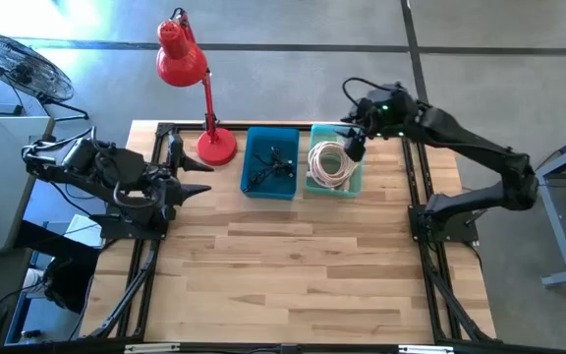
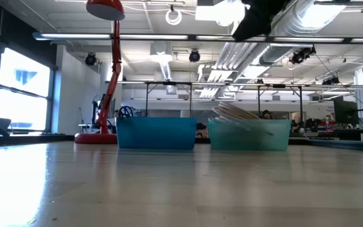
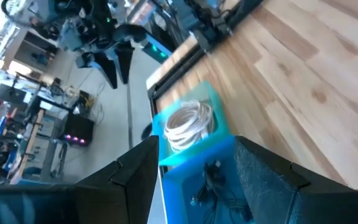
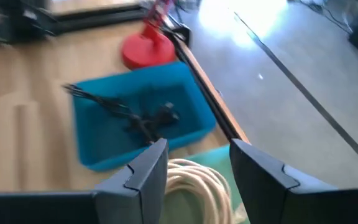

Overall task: Pick & Place USB Port
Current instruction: Return to Home Position

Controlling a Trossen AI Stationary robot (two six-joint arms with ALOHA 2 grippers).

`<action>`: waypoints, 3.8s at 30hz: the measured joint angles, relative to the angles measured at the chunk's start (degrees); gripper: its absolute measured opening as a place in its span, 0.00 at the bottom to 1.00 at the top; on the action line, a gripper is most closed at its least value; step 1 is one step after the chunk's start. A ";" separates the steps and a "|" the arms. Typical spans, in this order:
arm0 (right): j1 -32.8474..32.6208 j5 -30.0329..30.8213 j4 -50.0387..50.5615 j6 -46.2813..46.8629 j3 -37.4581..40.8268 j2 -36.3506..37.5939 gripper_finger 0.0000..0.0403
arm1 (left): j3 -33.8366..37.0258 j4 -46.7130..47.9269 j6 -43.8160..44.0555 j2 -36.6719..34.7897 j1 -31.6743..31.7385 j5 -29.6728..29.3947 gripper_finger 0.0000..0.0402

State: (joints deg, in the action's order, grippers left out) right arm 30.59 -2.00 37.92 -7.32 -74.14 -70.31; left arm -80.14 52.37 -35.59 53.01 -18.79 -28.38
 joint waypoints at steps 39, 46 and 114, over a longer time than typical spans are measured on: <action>-14.17 -5.78 15.47 5.20 -1.04 29.05 0.03 | -0.02 -4.29 -9.31 -2.31 0.02 6.17 0.01; -14.16 -2.09 18.36 5.64 0.79 34.96 0.00 | -0.07 -4.11 -8.95 -6.19 0.02 5.27 0.00; -14.16 -15.59 -45.71 7.55 67.40 54.72 0.00 | 60.55 -33.61 9.26 -45.94 0.02 9.37 0.01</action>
State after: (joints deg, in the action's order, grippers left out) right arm 16.43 -17.59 -7.79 0.23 -6.74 -15.59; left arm -19.59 18.77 -26.34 7.07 -18.76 -19.01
